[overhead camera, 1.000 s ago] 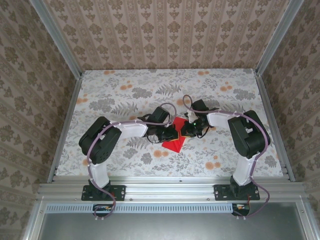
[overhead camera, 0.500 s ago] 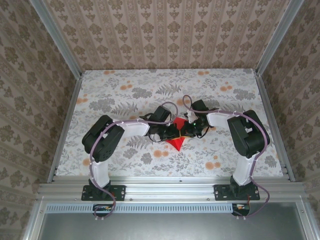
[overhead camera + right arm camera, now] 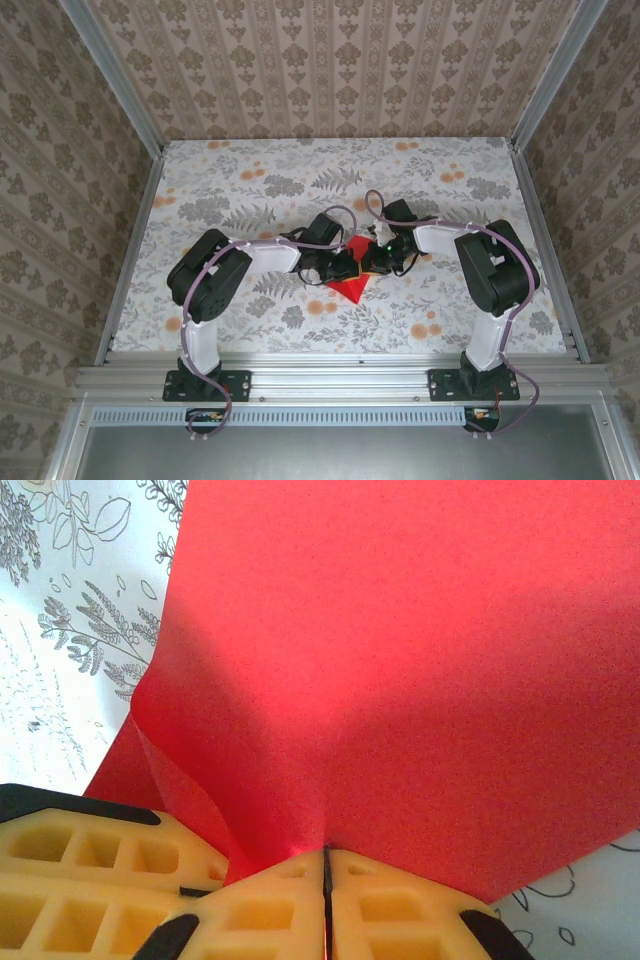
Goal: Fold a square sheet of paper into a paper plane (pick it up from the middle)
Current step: Fold the triangle a second time at the center of the table.
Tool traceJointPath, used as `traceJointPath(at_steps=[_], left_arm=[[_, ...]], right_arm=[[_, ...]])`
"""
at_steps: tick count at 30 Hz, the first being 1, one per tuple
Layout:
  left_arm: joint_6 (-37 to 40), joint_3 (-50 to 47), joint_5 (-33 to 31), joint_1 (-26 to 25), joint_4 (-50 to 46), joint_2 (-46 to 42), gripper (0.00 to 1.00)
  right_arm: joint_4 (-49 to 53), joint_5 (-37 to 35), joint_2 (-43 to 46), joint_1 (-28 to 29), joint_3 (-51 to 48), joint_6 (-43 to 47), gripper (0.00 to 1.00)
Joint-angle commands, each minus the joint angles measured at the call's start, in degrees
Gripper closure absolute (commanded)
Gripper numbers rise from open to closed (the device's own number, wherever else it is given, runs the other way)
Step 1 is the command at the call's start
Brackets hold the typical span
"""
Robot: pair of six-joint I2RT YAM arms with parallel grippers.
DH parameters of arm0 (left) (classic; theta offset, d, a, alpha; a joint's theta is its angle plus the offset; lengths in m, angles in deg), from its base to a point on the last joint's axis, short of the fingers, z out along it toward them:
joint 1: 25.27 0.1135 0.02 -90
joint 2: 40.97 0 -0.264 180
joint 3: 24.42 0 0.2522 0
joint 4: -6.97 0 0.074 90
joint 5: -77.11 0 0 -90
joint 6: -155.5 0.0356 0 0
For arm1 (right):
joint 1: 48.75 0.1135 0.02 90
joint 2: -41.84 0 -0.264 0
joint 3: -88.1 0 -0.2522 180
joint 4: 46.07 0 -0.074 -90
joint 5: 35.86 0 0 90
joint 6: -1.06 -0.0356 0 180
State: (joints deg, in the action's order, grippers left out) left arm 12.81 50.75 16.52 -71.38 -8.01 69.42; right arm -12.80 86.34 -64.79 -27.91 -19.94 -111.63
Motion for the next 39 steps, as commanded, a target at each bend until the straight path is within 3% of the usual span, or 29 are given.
traceJointPath(at_steps=[1, 39], left_arm=[[2.1, 1.2, 0.8, 0.0, -0.9, 1.2, 0.98], [2.6, 1.1, 2.6, -0.1, 2.0, 4.5, 0.92]], right_arm=[[1.4, 0.6, -1.0, 0.0, 0.9, -0.3, 0.89], [2.1, 0.6, -0.8, -0.2, 1.4, -0.2, 0.89]])
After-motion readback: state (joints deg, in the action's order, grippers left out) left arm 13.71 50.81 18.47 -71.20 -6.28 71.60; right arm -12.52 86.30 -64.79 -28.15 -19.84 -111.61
